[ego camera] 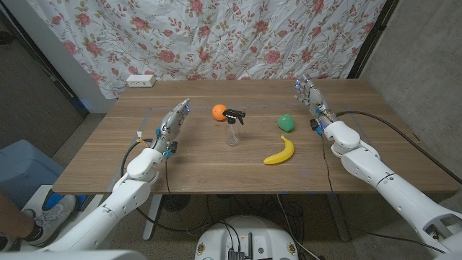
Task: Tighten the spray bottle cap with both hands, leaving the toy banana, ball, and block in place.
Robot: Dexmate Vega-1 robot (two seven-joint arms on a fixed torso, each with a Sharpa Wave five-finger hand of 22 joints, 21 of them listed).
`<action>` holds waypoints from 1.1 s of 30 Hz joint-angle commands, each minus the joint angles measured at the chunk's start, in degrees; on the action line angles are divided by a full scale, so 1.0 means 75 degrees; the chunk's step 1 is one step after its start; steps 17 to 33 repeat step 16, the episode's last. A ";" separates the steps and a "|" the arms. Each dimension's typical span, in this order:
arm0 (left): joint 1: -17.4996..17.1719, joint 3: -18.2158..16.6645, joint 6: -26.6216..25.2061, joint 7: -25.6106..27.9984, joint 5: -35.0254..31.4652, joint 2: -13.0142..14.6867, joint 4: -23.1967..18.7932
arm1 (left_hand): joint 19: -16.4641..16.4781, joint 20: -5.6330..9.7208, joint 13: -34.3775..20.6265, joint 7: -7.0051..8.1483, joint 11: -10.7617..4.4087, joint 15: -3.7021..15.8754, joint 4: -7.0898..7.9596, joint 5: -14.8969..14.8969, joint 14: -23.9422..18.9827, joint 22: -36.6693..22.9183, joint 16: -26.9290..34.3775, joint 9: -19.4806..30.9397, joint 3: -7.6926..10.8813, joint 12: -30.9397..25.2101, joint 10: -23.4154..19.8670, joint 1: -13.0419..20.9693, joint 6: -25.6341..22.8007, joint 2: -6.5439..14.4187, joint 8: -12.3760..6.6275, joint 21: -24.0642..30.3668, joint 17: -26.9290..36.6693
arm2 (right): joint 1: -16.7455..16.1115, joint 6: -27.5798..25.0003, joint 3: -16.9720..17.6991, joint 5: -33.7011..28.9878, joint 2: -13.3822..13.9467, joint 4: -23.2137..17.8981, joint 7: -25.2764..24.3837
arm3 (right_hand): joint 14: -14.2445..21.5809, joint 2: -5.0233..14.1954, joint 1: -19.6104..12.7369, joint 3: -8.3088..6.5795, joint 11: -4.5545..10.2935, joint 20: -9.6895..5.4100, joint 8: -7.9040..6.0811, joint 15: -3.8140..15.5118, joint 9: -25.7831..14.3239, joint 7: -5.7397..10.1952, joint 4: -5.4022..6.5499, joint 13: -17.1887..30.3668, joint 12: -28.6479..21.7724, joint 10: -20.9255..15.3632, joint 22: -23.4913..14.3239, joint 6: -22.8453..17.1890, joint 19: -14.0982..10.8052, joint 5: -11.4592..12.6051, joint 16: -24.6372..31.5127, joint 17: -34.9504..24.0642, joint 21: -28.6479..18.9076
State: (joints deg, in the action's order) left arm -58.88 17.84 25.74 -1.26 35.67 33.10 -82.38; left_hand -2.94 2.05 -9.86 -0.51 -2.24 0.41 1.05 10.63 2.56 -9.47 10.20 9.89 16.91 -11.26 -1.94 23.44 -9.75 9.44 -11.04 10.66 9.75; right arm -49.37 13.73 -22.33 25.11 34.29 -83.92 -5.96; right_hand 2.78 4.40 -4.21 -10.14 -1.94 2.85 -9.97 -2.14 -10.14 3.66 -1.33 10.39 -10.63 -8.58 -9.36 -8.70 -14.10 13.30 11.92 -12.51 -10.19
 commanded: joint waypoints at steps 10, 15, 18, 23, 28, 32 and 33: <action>0.0620 0.0136 0.0390 0.0141 -0.0180 -0.0568 0.0915 | 0.0158 0.0255 -0.0018 -0.0032 0.0007 0.0009 0.0005 0.0089 -0.0144 -0.0027 0.0055 -0.0006 0.0124 -0.0031 -0.0153 -0.0098 -0.0202 0.0085 0.0017 0.0067 -0.0012 | -0.0171 0.0147 0.0046 0.0315 -0.0261 0.0314 -0.0241 | 0.0129 0.0074 0.0063 -0.0010 -0.0002 -0.0090 -0.0083 0.0090 0.0001 -0.0031 0.0083 0.0021 -0.0058 -0.0123 -0.0009 -0.0126 -0.0020 0.0048 0.0068 -0.0016 -0.0038; 0.0635 0.0166 0.0489 0.0227 -0.0228 -0.0680 0.0953 | 0.0232 0.0249 -0.0018 -0.0045 0.0007 0.0008 -0.0013 0.0093 -0.0182 -0.0026 0.0052 -0.0006 0.0164 -0.0034 -0.0189 -0.0108 -0.0239 0.0090 0.0019 0.0085 -0.0018 | -0.0215 0.0079 0.0049 0.0318 -0.0190 0.0241 -0.0243 | 0.0135 0.0087 0.0071 -0.0019 -0.0019 -0.0100 -0.0093 0.0081 0.0002 -0.0036 0.0091 0.0022 -0.0073 -0.0166 -0.0008 -0.0148 -0.0019 0.0055 0.0064 -0.0009 -0.0038; 0.0624 0.0169 0.0507 0.0252 -0.0240 -0.0694 0.0941 | 0.0236 0.0245 -0.0018 -0.0043 0.0013 0.0009 -0.0016 0.0094 -0.0186 -0.0026 0.0051 -0.0006 0.0169 -0.0035 -0.0195 -0.0108 -0.0245 0.0091 0.0018 0.0085 -0.0019 | -0.0222 0.0023 0.0044 0.0313 -0.0142 0.0182 -0.0225 | 0.0142 0.0091 0.0071 -0.0022 -0.0016 -0.0100 -0.0094 0.0073 0.0002 -0.0041 0.0091 0.0022 -0.0073 -0.0167 -0.0008 -0.0150 -0.0018 0.0056 0.0066 -0.0008 -0.0037; 0.0624 0.0169 0.0507 0.0252 -0.0240 -0.0694 0.0941 | 0.0236 0.0245 -0.0018 -0.0043 0.0013 0.0009 -0.0016 0.0094 -0.0186 -0.0026 0.0051 -0.0006 0.0169 -0.0035 -0.0195 -0.0108 -0.0245 0.0091 0.0018 0.0085 -0.0019 | -0.0222 0.0023 0.0044 0.0313 -0.0142 0.0182 -0.0225 | 0.0142 0.0091 0.0071 -0.0022 -0.0016 -0.0100 -0.0094 0.0073 0.0002 -0.0041 0.0091 0.0022 -0.0073 -0.0167 -0.0008 -0.0150 -0.0018 0.0056 0.0066 -0.0008 -0.0037; 0.0624 0.0169 0.0507 0.0252 -0.0240 -0.0694 0.0941 | 0.0236 0.0245 -0.0018 -0.0043 0.0013 0.0009 -0.0016 0.0094 -0.0186 -0.0026 0.0051 -0.0006 0.0169 -0.0035 -0.0195 -0.0108 -0.0245 0.0091 0.0018 0.0085 -0.0019 | -0.0222 0.0023 0.0044 0.0313 -0.0142 0.0182 -0.0225 | 0.0142 0.0091 0.0071 -0.0022 -0.0016 -0.0100 -0.0094 0.0073 0.0002 -0.0041 0.0091 0.0022 -0.0073 -0.0167 -0.0008 -0.0150 -0.0018 0.0056 0.0066 -0.0008 -0.0037; 0.0624 0.0169 0.0507 0.0252 -0.0240 -0.0694 0.0941 | 0.0236 0.0245 -0.0018 -0.0043 0.0013 0.0009 -0.0016 0.0094 -0.0186 -0.0026 0.0051 -0.0006 0.0169 -0.0035 -0.0195 -0.0108 -0.0245 0.0091 0.0018 0.0085 -0.0019 | -0.0222 0.0023 0.0044 0.0313 -0.0142 0.0182 -0.0225 | 0.0142 0.0091 0.0071 -0.0022 -0.0016 -0.0100 -0.0094 0.0073 0.0002 -0.0041 0.0091 0.0022 -0.0073 -0.0167 -0.0008 -0.0150 -0.0018 0.0056 0.0066 -0.0008 -0.0037; 0.0624 0.0169 0.0507 0.0252 -0.0240 -0.0694 0.0941 | 0.0236 0.0245 -0.0018 -0.0043 0.0013 0.0009 -0.0016 0.0094 -0.0186 -0.0026 0.0051 -0.0006 0.0169 -0.0035 -0.0195 -0.0108 -0.0245 0.0091 0.0018 0.0085 -0.0019 | -0.0222 0.0023 0.0044 0.0313 -0.0142 0.0182 -0.0225 | 0.0142 0.0091 0.0071 -0.0022 -0.0016 -0.0100 -0.0094 0.0073 0.0002 -0.0041 0.0091 0.0022 -0.0073 -0.0167 -0.0008 -0.0150 -0.0018 0.0056 0.0066 -0.0008 -0.0037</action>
